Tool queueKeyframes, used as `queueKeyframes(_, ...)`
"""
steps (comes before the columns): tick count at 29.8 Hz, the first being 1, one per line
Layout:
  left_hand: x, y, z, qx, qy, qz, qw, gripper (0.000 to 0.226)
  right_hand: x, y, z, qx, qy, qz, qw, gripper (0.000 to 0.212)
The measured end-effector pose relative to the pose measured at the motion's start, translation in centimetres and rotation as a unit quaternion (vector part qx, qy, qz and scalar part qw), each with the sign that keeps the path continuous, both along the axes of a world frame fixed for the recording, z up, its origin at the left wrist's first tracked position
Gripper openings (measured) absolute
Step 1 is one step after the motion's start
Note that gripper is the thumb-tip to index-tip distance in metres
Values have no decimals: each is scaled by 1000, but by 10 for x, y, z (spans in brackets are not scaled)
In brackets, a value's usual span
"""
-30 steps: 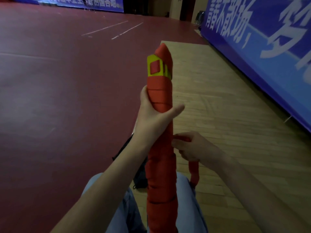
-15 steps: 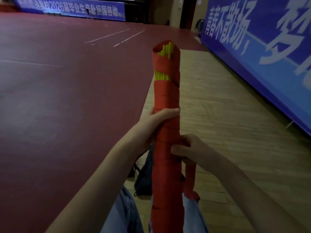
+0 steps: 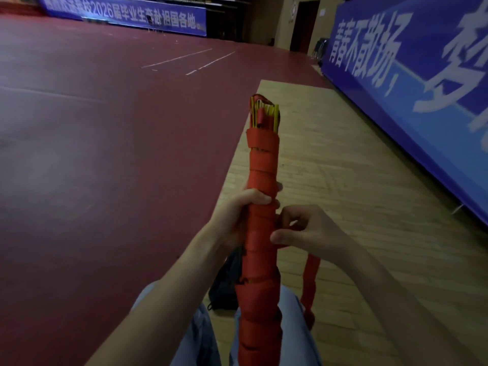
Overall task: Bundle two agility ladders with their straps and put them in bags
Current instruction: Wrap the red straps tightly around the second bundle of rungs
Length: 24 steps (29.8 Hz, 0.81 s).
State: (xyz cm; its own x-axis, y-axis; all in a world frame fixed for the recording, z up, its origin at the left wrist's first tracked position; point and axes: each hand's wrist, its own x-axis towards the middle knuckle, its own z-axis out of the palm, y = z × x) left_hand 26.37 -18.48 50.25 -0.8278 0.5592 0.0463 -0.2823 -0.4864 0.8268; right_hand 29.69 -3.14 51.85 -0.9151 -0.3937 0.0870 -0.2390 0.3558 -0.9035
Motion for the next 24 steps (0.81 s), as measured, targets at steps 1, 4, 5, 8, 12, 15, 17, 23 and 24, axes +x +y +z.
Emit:
queueKeyframes(1, -2, 0, -3, 17, -2, -20, 1000, 58, -3, 1, -3, 2, -6, -6, 1000, 27)
queueKeyframes(4, -7, 4, -7, 53, -4, -62, 997, 68, -4, 2, -7, 41, -60, 14, 997, 61)
queueKeyframes(5, -8, 6, -7, 67, -3, -76, 995, 65, -4, 0, -9, 46, -74, 32, 996, 75)
queueKeyframes(8, -6, 9, 3, 114, 7, -102, 988, 56, 1, -6, -17, -14, -125, 22, 992, 89)
queueKeyframes(12, -3, 3, 16, 9, 55, -48, 997, 50, 13, -14, -11, -91, -133, -29, 987, 64)
queueKeyframes(15, -7, 0, 20, -119, 42, 128, 984, 76, 16, -19, -10, -45, -92, -119, 988, 30)
queueKeyframes(17, -2, 2, 22, -154, 29, 194, 968, 85, 18, -22, -13, 0, -54, -166, 985, 37)
queueKeyframes(23, 6, 13, 32, -209, 134, 265, 932, 43, 25, -22, 8, 153, 31, -142, 977, 48)
queueKeyframes(24, 6, 10, 35, -176, 100, 230, 952, 32, 25, -18, 13, 125, 24, -116, 985, 48)
